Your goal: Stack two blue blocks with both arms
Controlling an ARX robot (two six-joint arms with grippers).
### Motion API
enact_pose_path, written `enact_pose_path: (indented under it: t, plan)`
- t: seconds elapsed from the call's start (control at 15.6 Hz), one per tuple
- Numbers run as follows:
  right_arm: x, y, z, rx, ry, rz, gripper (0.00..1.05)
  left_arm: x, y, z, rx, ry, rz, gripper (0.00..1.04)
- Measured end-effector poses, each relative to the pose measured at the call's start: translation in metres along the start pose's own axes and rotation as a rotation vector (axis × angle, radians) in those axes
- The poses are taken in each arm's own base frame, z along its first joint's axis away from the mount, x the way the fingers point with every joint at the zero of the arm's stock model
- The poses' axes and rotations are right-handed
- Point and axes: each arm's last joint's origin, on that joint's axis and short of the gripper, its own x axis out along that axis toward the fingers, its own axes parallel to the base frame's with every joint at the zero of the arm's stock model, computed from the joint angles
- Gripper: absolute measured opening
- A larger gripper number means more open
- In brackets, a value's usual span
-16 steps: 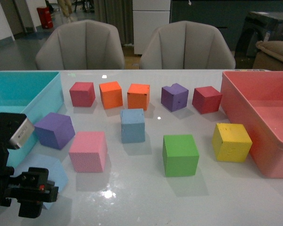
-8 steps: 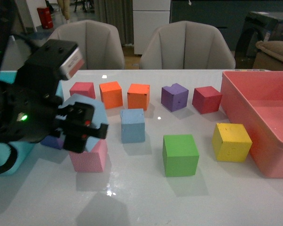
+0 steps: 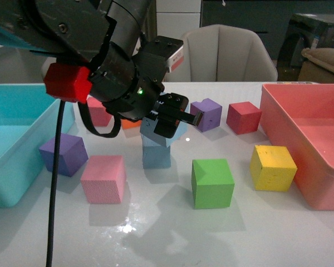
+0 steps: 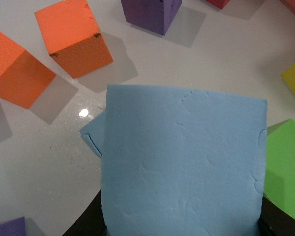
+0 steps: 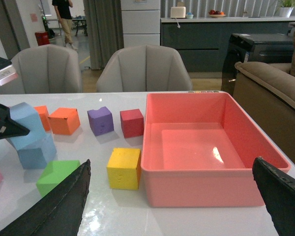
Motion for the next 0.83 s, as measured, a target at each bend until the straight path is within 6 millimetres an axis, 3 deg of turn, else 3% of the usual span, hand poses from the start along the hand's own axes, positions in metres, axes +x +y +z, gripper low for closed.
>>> enact_pose_path:
  t: [0.19, 0.45, 0.83]
  plan:
    - [0.0, 0.0, 0.0, 0.0, 0.0, 0.0, 0.98, 0.024, 0.013, 0.01, 0.025, 0.03, -0.002, 0.47]
    - [0.0, 0.0, 0.0, 0.0, 0.0, 0.0, 0.98, 0.033, 0.033, 0.015, -0.008, 0.034, -0.019, 0.47]
    - [0.0, 0.0, 0.0, 0.0, 0.0, 0.0, 0.98, 0.045, 0.03, 0.005, -0.018, 0.07, -0.061, 0.47]
